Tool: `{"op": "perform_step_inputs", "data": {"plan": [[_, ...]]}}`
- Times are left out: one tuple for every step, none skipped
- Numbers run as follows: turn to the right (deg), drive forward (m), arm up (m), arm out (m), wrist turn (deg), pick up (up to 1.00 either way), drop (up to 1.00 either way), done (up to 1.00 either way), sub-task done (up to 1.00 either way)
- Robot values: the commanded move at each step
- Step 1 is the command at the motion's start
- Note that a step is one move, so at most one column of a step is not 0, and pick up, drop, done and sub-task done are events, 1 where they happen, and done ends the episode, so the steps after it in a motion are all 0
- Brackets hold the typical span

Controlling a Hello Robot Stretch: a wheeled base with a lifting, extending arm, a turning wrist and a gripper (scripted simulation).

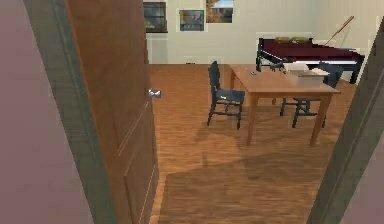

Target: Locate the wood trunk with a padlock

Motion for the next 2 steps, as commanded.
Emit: {"op": "perform_step_inputs", "data": {"plan": [[0.0, 0.9, 0.0, 0.0, 0.0, 0.0, 0.0, 0.0, 0.0], [45.0, 0.0, 0.0, 0.0, 0.0, 0.0, 0.0, 0.0, 0.0]]}}
